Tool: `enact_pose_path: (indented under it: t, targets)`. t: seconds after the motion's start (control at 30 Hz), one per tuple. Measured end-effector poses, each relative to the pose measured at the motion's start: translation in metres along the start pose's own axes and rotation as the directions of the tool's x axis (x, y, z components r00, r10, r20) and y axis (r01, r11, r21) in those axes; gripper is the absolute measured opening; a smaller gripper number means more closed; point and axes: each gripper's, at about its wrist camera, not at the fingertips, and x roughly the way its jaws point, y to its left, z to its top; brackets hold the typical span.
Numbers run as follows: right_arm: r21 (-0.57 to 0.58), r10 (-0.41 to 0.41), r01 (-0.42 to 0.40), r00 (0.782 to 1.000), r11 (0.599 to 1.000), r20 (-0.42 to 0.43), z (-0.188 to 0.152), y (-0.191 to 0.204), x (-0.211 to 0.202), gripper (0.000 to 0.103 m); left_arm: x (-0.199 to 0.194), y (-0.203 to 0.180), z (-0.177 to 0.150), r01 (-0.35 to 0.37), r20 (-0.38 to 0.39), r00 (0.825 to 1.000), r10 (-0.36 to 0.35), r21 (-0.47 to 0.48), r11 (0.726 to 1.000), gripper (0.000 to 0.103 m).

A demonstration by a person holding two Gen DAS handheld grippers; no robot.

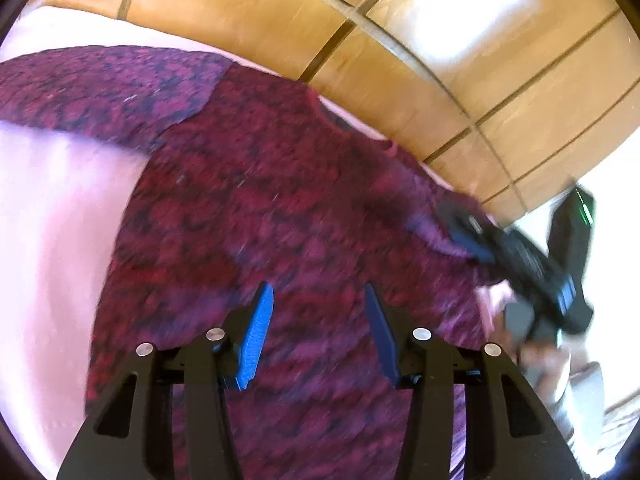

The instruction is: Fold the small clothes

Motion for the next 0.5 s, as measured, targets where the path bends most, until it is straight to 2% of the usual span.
enact_pose_path:
  t: [0.03,0.07,0.1,0.17,0.3,0.43,0.47,0.5]
  targets:
    - [0.020,0.022,-0.023,1.000,1.000,0.018,-0.006,-0.008,-0.014,0.091,0.005,-0.004,0.008,0.016,-0.004,1.000,-0.016,-0.011,1.000,0.047]
    - [0.043,0.039,-0.040,0.999,0.998,0.027,-0.002,-0.005,-0.022,0.093,0.009,-0.006,0.014,0.024,-0.006,1.000,-0.024,-0.017,1.000,0.054]
    - [0.069,0.058,-0.060,0.998,0.996,0.032,-0.005,-0.008,-0.026,0.094,0.013,-0.009,0.020,0.032,-0.007,0.999,-0.032,-0.027,0.999,0.065]
    - [0.154,0.105,-0.111,0.994,0.982,0.043,-0.017,-0.030,-0.044,0.094,0.023,-0.015,0.032,0.043,-0.008,0.999,-0.043,-0.056,0.998,0.070]
    - [0.333,0.116,-0.143,0.988,0.932,0.102,-0.035,-0.083,-0.060,0.095,0.054,-0.030,0.054,0.031,-0.040,0.999,-0.033,-0.056,0.998,0.070]
    - [0.495,0.162,-0.234,0.969,0.837,0.185,-0.045,-0.127,-0.062,0.095,0.084,-0.043,0.067,-0.015,-0.081,0.997,0.011,-0.054,0.998,0.069]
    - [0.511,0.169,-0.252,0.964,0.822,0.203,-0.045,-0.132,-0.062,0.096,0.091,-0.045,0.071,-0.023,-0.087,0.996,0.018,-0.057,0.998,0.066]
    - [0.531,0.177,-0.274,0.958,0.801,0.227,-0.046,-0.138,-0.060,0.096,0.099,-0.047,0.075,-0.039,-0.098,0.995,0.033,-0.062,0.997,0.056]
